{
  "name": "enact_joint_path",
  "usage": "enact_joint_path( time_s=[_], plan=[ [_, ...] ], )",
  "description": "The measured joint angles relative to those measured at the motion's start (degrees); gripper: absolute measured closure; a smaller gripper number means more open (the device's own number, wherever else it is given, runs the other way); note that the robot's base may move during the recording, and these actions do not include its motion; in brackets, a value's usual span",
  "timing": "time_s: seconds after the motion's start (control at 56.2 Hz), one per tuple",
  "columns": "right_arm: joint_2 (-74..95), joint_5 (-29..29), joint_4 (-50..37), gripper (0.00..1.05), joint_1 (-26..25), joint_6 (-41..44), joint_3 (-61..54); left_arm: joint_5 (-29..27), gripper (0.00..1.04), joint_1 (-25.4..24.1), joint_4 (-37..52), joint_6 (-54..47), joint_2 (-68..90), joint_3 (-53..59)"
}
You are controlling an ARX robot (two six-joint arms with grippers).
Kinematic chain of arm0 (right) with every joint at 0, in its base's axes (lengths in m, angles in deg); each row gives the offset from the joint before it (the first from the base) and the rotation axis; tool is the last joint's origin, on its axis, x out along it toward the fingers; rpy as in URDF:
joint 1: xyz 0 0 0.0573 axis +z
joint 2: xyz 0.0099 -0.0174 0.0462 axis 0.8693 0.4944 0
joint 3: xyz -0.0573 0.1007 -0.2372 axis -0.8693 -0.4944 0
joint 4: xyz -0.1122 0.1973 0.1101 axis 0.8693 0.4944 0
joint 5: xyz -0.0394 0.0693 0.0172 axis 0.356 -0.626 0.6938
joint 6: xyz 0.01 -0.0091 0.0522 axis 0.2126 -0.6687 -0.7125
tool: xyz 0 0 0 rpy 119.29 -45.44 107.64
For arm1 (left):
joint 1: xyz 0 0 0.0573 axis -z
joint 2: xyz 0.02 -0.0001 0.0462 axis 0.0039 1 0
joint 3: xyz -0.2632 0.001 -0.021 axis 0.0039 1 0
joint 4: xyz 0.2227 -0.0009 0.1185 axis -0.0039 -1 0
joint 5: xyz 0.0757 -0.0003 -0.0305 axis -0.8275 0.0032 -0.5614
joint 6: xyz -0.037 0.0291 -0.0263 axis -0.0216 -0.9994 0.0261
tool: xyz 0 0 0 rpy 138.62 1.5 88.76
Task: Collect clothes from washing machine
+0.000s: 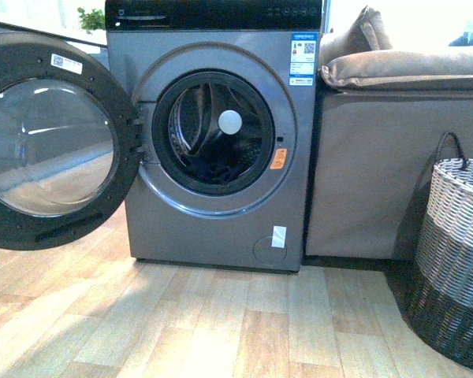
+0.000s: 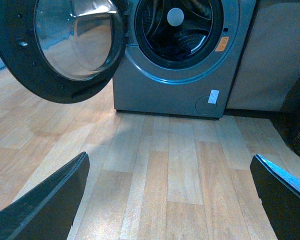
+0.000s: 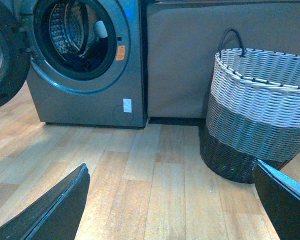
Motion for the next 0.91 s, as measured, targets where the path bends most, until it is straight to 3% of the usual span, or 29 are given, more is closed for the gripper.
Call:
enact_joint_path(
  time_s=[0.908],
  plan=[
    [0.0, 0.0, 0.02, 0.07, -0.02, 0.0, 0.0, 0.0, 0.07, 0.0, -0.02, 0.0, 0.02, 0.0]
  ],
)
